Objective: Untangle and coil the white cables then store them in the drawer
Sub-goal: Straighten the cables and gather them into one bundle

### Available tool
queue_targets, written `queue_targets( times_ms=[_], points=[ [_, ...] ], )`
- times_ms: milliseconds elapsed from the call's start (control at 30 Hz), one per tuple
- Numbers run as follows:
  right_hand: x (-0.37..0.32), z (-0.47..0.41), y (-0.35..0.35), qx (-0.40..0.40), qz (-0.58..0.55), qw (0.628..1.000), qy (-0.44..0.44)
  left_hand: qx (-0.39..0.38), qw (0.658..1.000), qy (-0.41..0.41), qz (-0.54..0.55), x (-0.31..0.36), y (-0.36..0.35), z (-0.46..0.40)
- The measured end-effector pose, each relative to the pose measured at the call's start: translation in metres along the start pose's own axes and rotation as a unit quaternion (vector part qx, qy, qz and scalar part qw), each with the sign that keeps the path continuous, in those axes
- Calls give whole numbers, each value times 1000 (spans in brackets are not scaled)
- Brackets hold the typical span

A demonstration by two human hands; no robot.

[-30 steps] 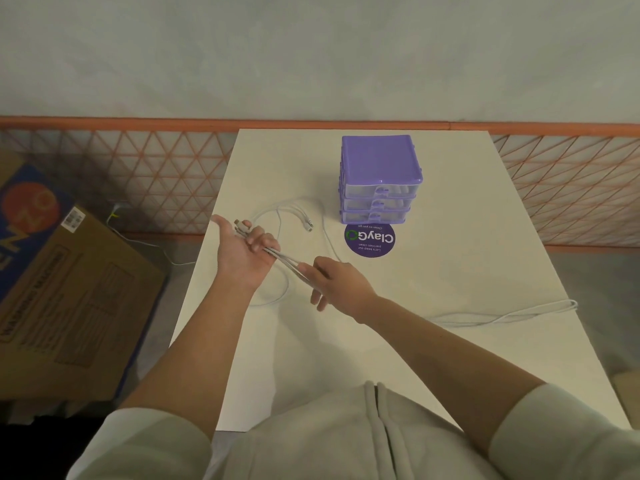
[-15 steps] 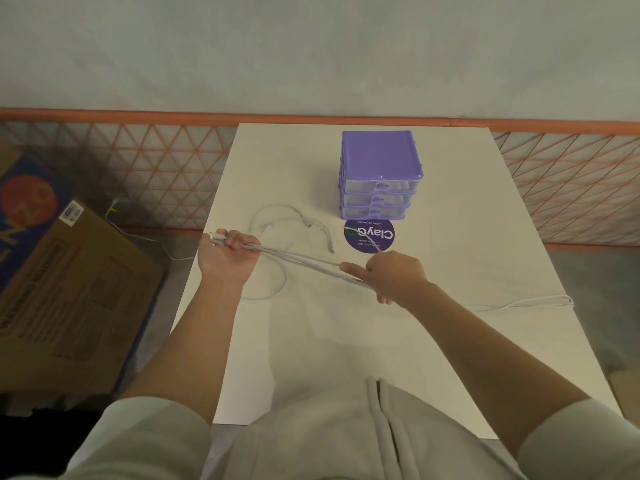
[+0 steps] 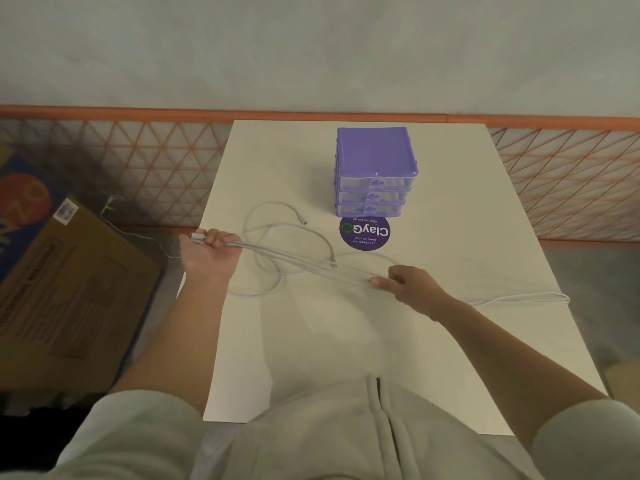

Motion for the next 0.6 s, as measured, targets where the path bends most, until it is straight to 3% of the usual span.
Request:
queue_targets(
  times_ms=[133,233,400,500,600],
  points=[
    [7,1,11,30,4,1000,-7,-5,1000,-16,-10,-1,4,-2],
    [17,6,21,25,122,992,-25,9,999,-34,-40,4,11,-6],
    [21,6,22,30,291,956,-23,101,974,-96,-178,4,13,7],
    [14,3,22,48,266,963,-18,110,917,-169,-344,4,-3,25],
    [8,2,21,46,195,980,-18,21,839,-229,-493,-14,-29,37]
  ],
)
Point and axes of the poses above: each hand's wrist, its own z-axis away from the middle knuckle, its own y-axis out of the back of the hand, x = y × z, the point moved 8 cm from there along -z, towards the middle knuckle, and after that the axes turned 9 degrees about x, right-handed, at the moved point
